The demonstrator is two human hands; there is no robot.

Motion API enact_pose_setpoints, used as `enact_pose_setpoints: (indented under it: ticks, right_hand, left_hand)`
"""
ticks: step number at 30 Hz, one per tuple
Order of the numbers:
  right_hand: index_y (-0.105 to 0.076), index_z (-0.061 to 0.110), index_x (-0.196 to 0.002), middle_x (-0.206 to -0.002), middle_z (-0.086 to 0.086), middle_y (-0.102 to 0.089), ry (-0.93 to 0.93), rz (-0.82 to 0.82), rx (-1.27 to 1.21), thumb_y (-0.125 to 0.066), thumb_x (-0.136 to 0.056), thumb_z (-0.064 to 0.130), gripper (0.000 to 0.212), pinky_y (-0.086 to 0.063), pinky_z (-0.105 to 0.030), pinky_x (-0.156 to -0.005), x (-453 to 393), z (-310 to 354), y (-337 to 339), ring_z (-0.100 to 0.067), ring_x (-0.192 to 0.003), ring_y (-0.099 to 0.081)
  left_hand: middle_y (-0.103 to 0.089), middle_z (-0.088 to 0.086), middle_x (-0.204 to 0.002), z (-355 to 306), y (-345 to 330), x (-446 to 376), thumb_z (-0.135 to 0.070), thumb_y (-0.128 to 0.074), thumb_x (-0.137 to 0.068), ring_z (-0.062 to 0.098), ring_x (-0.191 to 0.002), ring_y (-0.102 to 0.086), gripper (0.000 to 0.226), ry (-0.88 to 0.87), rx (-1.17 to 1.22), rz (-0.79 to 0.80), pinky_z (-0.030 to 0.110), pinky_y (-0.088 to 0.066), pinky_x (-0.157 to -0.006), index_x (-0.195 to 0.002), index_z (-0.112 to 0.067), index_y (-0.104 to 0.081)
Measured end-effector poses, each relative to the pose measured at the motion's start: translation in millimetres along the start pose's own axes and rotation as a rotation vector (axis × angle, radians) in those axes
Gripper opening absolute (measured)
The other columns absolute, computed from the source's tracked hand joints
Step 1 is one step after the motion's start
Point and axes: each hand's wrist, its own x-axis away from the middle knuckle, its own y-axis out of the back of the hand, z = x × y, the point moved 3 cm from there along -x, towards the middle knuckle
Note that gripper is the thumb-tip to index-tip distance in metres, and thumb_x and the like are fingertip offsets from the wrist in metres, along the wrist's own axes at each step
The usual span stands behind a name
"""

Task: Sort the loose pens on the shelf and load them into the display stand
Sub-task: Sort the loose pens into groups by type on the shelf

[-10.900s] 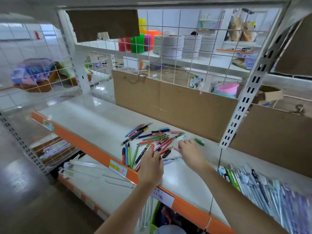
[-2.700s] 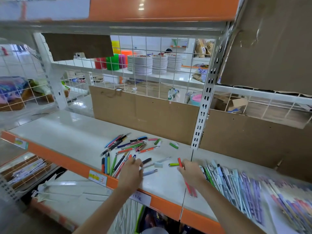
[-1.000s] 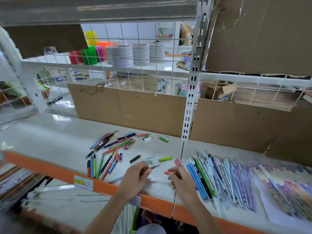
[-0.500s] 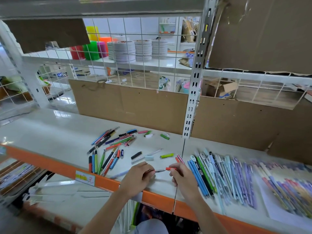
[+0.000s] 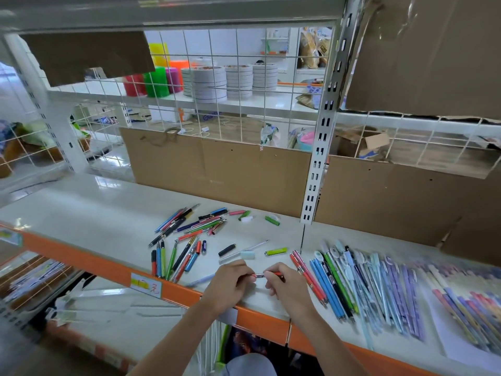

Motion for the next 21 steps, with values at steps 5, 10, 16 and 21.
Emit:
enact_pose_setpoints:
  ticks: [5, 10, 16, 21]
  right_hand:
    - [-0.063, 0.005, -0.083, -0.064, -0.004, -0.062, -0.172, 0.142, -0.065, -0.053, -0.092, 0.010, 0.014, -0.034, -0.012, -0.042, -19, 16, -2, -0.003, -0.044, -0.049]
    - [-0.058, 0.001, -0.079, -0.057, -0.002, -0.050, -0.542, 0.311, -0.275, -0.054, -0.096, 0.014, 0.022, -0.023, -0.011, -0.034, -20, 21, 6, -0.002, -0.036, -0.040]
    - [-0.056, 0.003, -0.075, -0.054, -0.006, -0.054, -0.410, 0.124, -0.630, -0.059, -0.091, 0.005, 0.016, -0.033, -0.010, -0.038, -14, 24, 2, -0.004, -0.040, -0.046]
    - [-0.056, 0.010, -0.071, -0.060, -0.002, -0.055, -0.201, 0.107, -0.298, -0.052, -0.095, 0.014, 0.024, -0.033, -0.014, -0.042, -9, 36, 8, -0.007, -0.044, -0.045]
  left_hand:
    - [-0.063, -0.001, -0.077, 9, 3, 1, -0.027, -0.052, -0.083, 0.009, -0.070, -0.055, 0.025, -0.020, -0.007, -0.108, 0.021, -0.042, -0.063, -0.082, -0.011, -0.072]
    - [-0.058, -0.004, -0.075, 6, 1, 5, -0.032, -0.046, -0.083, 0.008, -0.066, -0.054, 0.028, -0.094, -0.111, -0.161, 0.024, -0.044, -0.058, -0.080, -0.015, -0.069]
    - [-0.059, 0.001, -0.084, -11, -1, 9, -0.035, -0.045, -0.089, 0.016, -0.077, -0.058, 0.033, -0.015, -0.061, -0.169, 0.029, -0.044, -0.067, -0.094, -0.014, -0.069]
    - [-0.052, -0.004, -0.093, -11, 4, 20, -0.054, -0.030, -0.090, 0.013, -0.086, -0.057, 0.054, 0.043, -0.154, -0.101, 0.022, -0.037, -0.068, -0.102, -0.015, -0.066]
